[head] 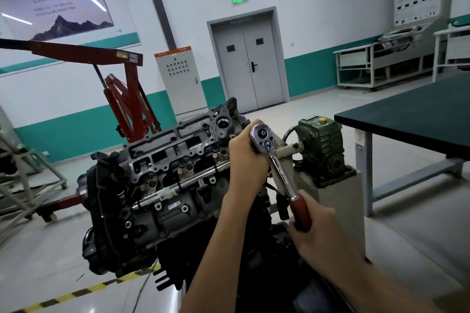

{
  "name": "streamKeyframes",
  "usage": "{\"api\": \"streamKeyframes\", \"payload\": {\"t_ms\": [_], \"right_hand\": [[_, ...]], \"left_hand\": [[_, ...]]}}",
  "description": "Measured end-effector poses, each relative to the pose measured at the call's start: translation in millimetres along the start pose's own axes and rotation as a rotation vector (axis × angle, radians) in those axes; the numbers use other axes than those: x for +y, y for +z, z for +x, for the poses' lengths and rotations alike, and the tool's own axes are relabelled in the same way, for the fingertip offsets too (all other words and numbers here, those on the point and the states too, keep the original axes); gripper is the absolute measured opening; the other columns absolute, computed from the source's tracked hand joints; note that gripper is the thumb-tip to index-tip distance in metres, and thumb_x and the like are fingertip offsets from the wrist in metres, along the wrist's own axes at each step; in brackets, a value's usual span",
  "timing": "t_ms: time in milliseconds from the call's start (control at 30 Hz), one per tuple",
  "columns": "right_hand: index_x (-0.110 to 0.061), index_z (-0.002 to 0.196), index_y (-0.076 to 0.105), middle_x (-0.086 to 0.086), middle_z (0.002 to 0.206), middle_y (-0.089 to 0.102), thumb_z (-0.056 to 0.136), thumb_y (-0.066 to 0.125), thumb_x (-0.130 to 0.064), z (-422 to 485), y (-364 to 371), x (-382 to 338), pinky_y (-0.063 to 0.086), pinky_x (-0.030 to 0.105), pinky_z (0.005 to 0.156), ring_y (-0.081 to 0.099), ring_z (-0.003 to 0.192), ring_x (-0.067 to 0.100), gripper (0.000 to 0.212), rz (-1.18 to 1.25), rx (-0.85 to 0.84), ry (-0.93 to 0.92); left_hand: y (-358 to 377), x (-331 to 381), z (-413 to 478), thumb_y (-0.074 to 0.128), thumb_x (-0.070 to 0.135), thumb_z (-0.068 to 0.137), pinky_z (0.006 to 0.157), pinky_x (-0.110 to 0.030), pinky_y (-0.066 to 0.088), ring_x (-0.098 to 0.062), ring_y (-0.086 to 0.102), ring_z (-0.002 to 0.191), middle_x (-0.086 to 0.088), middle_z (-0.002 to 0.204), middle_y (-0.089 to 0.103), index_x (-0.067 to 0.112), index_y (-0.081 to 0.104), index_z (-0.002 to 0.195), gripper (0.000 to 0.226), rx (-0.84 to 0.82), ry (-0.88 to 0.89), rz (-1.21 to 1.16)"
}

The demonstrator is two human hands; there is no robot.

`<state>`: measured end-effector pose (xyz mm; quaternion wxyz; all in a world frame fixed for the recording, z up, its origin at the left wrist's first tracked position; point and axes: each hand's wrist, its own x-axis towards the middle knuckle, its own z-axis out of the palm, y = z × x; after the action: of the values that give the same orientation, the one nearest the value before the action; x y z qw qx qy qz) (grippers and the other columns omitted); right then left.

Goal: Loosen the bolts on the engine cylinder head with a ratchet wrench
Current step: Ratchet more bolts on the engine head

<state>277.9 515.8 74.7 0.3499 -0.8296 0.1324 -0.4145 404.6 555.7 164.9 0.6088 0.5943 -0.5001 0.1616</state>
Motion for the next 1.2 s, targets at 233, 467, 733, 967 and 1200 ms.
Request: {"api": "streamKeyframes", "payload": {"t_ms": [233,467,733,967,1200], "right_hand": [[-0.015,0.092,0.055,0.0,0.06,0.058,0.062,0.074,-0.002,91,-105,19,0.036,0.018,0.049,0.054,0.046,0.019,0.038,-0.649,-0.15,-0.317],[-0.016,0.095,0.055,-0.014,0.06,0.047,0.072,0.068,-0.006,69,-79,25,0.03,0.007,0.048,0.054,0.052,0.004,0.028,-0.456,-0.159,-0.193],[-0.027,0.064,0.043,-0.024,0.06,0.057,0.069,0.064,0.003,-8,20,-26,0.028,0.001,0.039,0.05,0.045,-0.004,0.037,0.18,0.017,0.048],[-0.023,0.101,0.054,0.005,0.07,0.06,0.077,0.066,-0.01,43,-58,19,0.04,0.012,0.053,0.053,0.054,0.007,0.03,-0.322,-0.2,-0.126],[-0.009,0.098,0.056,0.001,0.066,0.053,0.069,0.068,-0.003,111,-105,12,0.038,0.024,0.057,0.054,0.058,0.022,0.032,-0.658,-0.158,-0.34]], "left_hand": [[-8,4,6,0.067,-0.007,0.075,0.051,-0.021,0.033,-0.007,0.035,0.053,0.008,0.053,0.044,0.01,0.048,0.058,0.031,-0.105,-0.088,0.018],[-9,5,-4,0.067,-0.003,0.074,0.056,-0.032,0.042,-0.02,0.046,0.057,-0.005,0.067,0.056,0.005,0.054,0.074,0.016,-0.061,0.004,0.039],[-7,3,2,0.063,-0.007,0.079,0.053,-0.019,0.036,-0.002,0.038,0.054,0.013,0.058,0.045,0.018,0.048,0.07,0.031,-0.029,-0.053,0.055],[-9,8,7,0.057,-0.014,0.074,0.049,-0.017,0.035,-0.003,0.039,0.05,0.01,0.053,0.048,0.015,0.049,0.06,0.034,-0.07,-0.095,0.095],[-16,11,9,0.067,-0.005,0.078,0.057,-0.026,0.042,-0.01,0.047,0.057,-0.004,0.063,0.058,0.006,0.061,0.071,0.014,-0.135,-0.102,0.073]]}}
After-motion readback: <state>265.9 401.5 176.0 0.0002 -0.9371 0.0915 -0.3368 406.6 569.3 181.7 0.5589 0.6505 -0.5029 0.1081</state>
